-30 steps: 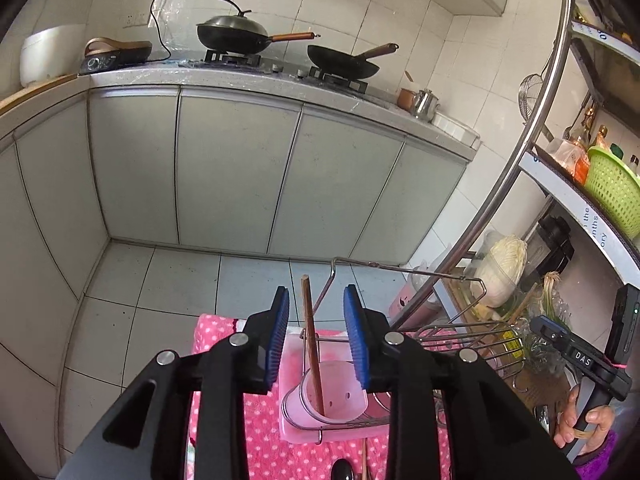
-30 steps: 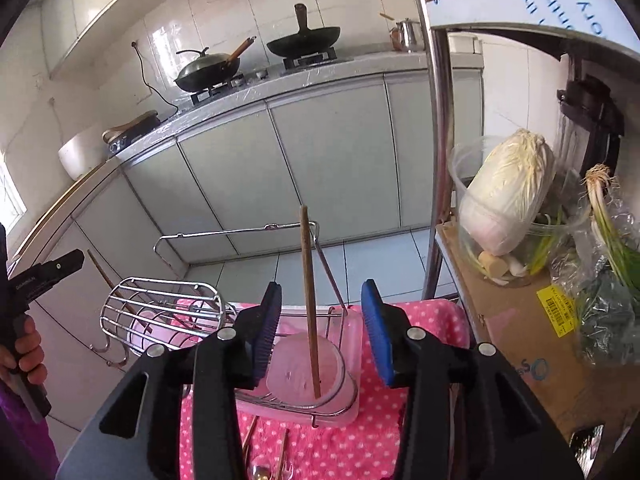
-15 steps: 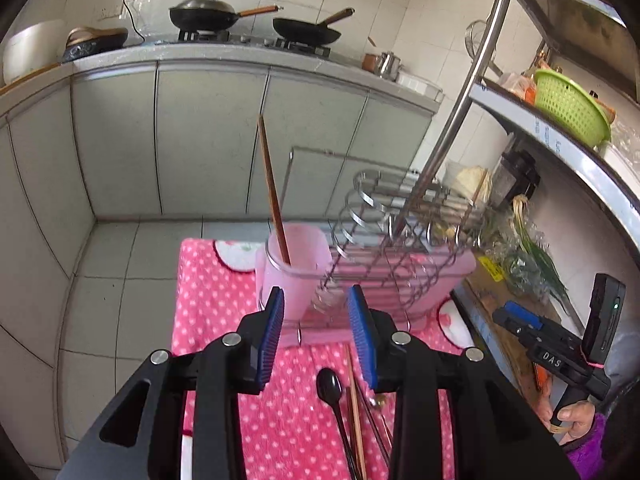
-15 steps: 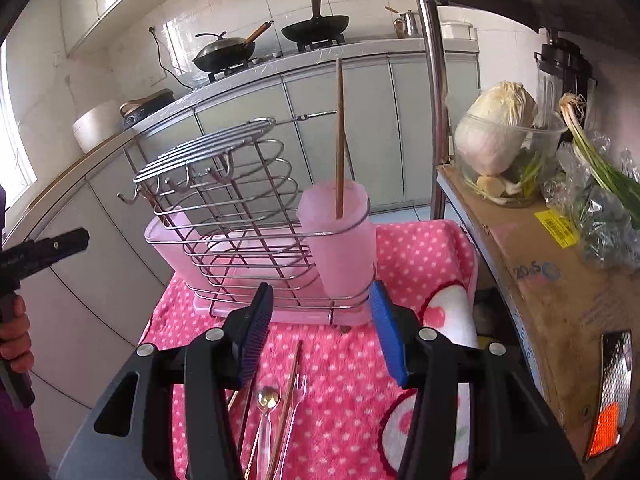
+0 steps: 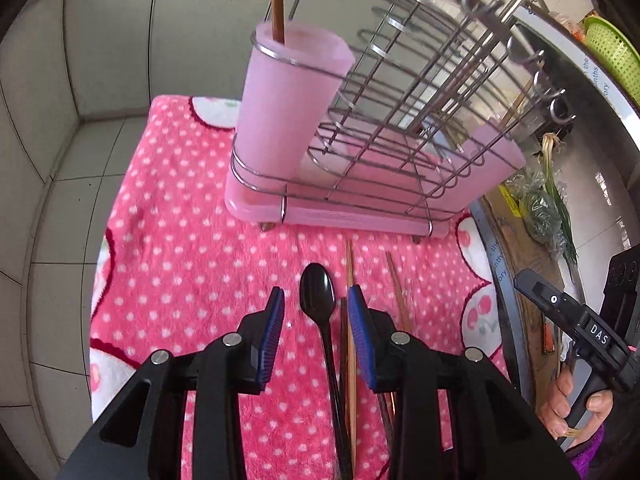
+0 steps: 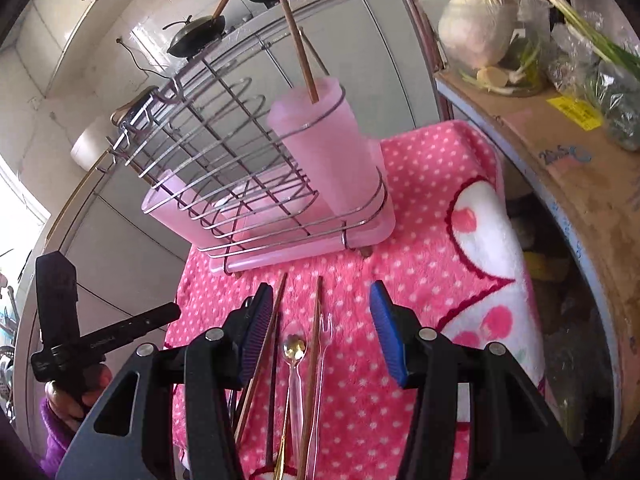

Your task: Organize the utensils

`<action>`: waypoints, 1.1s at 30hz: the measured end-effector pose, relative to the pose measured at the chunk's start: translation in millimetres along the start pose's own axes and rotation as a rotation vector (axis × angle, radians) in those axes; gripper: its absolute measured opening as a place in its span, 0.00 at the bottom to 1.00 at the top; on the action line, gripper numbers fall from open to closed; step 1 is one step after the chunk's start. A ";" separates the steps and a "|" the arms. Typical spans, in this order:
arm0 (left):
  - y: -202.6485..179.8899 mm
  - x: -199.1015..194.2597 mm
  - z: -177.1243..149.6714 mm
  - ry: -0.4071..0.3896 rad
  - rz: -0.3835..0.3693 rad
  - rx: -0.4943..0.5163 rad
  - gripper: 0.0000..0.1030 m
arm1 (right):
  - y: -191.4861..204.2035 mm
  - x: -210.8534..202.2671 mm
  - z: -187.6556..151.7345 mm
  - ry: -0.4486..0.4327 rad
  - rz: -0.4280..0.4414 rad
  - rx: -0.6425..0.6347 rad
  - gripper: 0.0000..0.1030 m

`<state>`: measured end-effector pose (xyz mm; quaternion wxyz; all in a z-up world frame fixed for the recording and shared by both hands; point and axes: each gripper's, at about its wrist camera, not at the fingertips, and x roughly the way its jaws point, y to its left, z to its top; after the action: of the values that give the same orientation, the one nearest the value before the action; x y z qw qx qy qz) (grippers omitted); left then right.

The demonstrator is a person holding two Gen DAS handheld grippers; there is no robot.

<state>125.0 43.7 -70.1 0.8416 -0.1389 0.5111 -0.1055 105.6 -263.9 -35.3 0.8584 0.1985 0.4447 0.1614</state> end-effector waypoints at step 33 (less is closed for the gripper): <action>8.2 81.0 -4.9 0.182 0.009 -0.064 0.09 | -18.1 70.6 -17.5 0.272 0.090 0.113 0.27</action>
<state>157.8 24.9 -142.4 0.7872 -0.1534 0.5893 -0.0973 132.0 -244.2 -102.6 0.7697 0.2426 0.5558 0.1995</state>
